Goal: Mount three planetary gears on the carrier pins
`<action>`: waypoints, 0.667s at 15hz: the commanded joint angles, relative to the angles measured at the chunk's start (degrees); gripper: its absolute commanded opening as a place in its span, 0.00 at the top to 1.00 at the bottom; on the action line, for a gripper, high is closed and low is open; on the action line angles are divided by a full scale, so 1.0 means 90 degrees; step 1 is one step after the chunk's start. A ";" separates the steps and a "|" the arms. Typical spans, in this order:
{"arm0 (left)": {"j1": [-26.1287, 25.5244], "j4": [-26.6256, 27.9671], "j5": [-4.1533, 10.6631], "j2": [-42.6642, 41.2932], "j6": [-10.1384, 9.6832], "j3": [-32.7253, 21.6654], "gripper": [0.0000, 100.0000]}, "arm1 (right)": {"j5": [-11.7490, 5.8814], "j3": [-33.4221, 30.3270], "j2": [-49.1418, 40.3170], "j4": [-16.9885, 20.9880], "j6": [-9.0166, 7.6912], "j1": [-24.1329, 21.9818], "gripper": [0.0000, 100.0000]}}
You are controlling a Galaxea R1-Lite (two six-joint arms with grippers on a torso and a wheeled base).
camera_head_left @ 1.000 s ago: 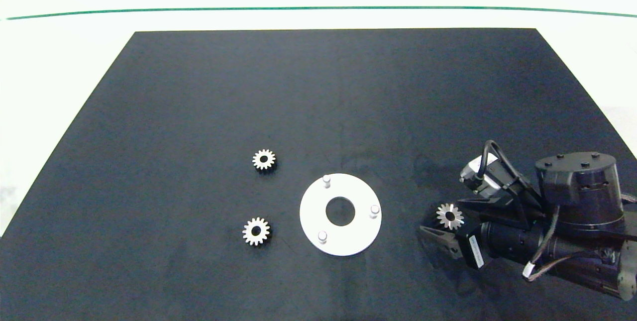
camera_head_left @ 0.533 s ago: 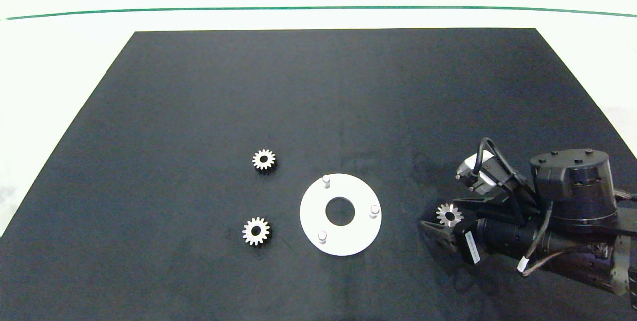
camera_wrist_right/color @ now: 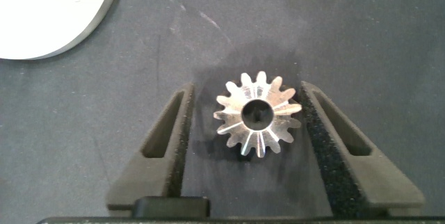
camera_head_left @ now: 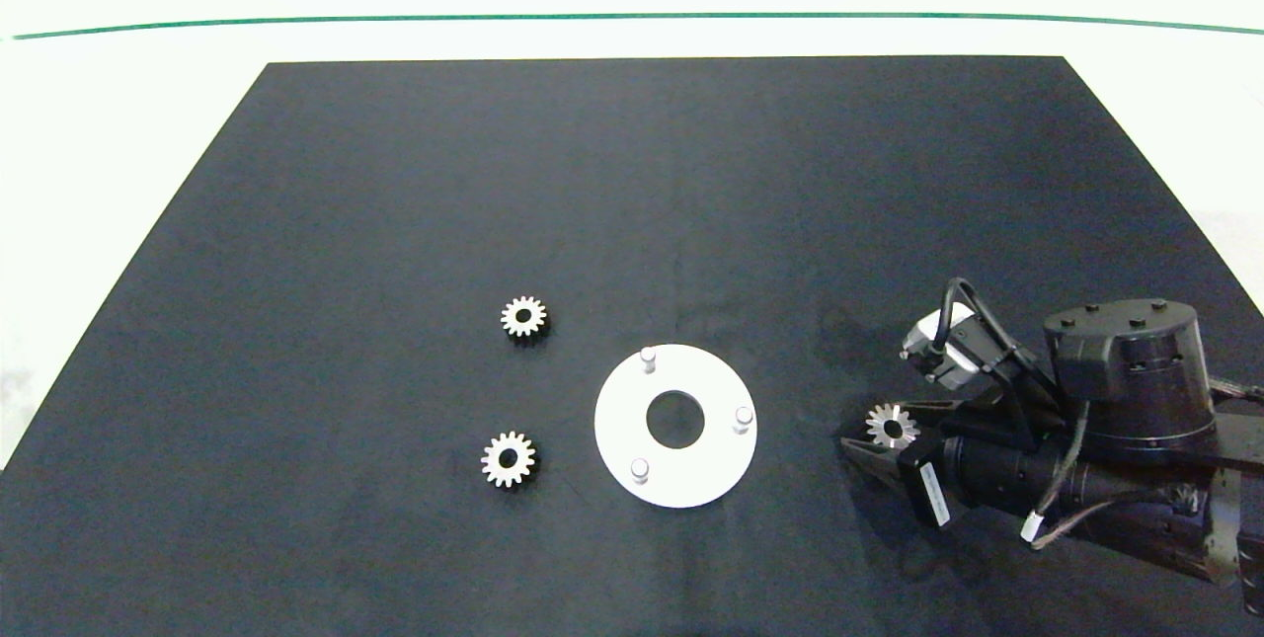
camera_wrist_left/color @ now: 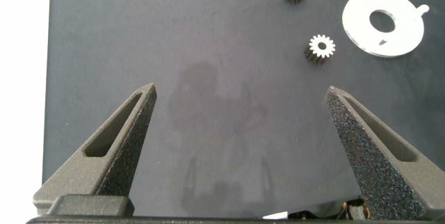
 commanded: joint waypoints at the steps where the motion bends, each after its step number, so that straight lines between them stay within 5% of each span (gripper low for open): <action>1: -0.0003 0.0014 0.0003 -0.0021 0.0002 0.0000 0.00 | -0.0043 0.0007 0.0009 -0.0017 -0.0001 0.0002 0.48; 10: -0.0032 0.0014 0.0003 -0.0011 0.0002 0.0000 0.00 | -0.0053 -0.0022 0.0087 -0.0037 -0.0001 0.0002 0.66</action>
